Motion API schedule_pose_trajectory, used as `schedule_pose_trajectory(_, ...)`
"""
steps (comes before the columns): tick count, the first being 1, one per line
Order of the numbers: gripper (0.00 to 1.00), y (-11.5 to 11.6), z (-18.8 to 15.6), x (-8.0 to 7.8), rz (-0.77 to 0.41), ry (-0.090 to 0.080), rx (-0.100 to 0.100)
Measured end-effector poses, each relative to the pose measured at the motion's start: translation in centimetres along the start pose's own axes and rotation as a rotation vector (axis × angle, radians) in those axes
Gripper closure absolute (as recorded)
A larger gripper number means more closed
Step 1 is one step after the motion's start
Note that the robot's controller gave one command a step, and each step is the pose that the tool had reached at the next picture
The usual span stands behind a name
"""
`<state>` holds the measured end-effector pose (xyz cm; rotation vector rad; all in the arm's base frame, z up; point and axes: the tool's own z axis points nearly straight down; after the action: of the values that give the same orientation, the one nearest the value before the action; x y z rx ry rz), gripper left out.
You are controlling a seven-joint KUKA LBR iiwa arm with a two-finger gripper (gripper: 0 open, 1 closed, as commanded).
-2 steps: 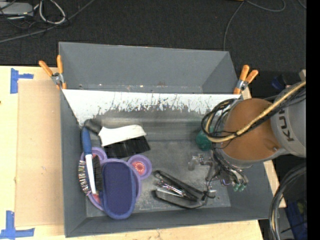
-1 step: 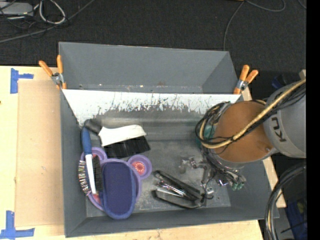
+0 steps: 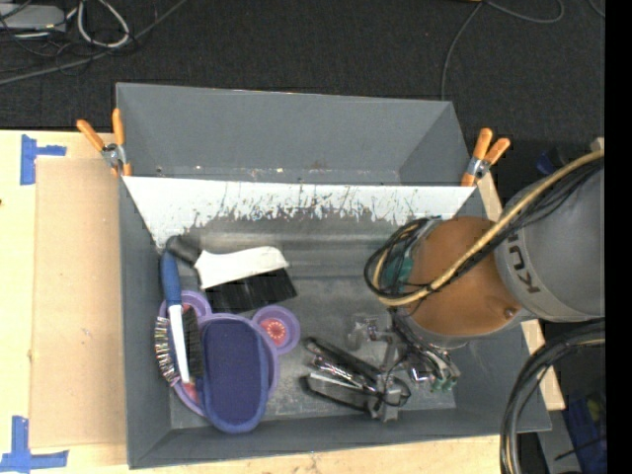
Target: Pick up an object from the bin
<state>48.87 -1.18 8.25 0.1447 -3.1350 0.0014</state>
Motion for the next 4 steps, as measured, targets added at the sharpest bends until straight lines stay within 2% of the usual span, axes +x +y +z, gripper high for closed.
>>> schedule_pose_trajectory(1,1.00,1.5,1.0,-3.7,-0.055,0.004,-0.001)
schedule_pose_trajectory(3,1.00,1.6,0.0,-3.3,-0.055,-0.002,-0.002)
schedule_pose_trajectory(4,1.00,2.0,-6.0,-3.4,-0.060,0.010,-0.002)
